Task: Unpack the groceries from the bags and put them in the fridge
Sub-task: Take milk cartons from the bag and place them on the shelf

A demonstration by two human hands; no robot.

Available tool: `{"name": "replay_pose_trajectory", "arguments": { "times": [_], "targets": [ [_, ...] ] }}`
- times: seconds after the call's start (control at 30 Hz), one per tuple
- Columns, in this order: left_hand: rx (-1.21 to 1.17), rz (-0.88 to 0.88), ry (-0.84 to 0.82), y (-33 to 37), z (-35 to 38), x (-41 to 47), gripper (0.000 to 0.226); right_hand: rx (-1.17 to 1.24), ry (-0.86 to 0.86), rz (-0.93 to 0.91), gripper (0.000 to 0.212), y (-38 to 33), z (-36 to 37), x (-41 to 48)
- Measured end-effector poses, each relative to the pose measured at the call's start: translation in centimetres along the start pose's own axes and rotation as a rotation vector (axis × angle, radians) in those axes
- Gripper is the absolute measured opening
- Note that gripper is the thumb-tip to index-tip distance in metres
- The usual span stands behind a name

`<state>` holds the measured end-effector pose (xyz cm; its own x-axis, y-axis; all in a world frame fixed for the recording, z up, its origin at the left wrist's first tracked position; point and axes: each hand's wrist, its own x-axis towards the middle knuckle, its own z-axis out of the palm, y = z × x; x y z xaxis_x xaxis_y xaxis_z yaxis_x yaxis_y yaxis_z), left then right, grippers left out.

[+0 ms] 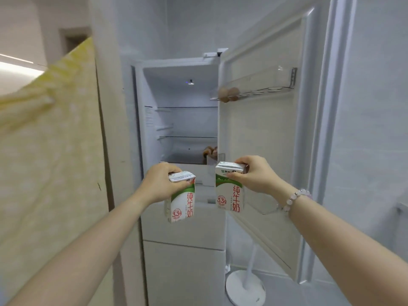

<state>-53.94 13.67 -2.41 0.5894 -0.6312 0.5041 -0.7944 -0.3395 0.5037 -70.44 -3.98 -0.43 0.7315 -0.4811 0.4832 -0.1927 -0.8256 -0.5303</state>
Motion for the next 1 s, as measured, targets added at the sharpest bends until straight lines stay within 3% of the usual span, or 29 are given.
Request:
{"name": "replay_pose_trajectory", "arguments": {
  "times": [0.33, 0.57, 0.77, 1.0],
  "targets": [
    [0.099, -0.147, 0.029, -6.0, -2.4, 1.8, 0.022, 0.120, -0.060, -0.046, 0.027, -0.9, 6.9, 5.0],
    [0.076, -0.086, 0.021, -11.9, -4.1, 8.1, 0.021, 0.088, -0.042, 0.006, 0.020, -1.7, 11.9, 11.5],
    [-0.006, -0.036, -0.015, -17.6, -2.9, 15.3, 0.026, 0.038, -0.039, 0.064, 0.029, -1.6, 16.8, 17.7],
    [-0.058, 0.019, -0.082, -22.4, -0.3, 22.8, 0.014, 0.015, -0.011, 0.116, 0.027, -0.1, 20.8, 24.5]
  ]
}}
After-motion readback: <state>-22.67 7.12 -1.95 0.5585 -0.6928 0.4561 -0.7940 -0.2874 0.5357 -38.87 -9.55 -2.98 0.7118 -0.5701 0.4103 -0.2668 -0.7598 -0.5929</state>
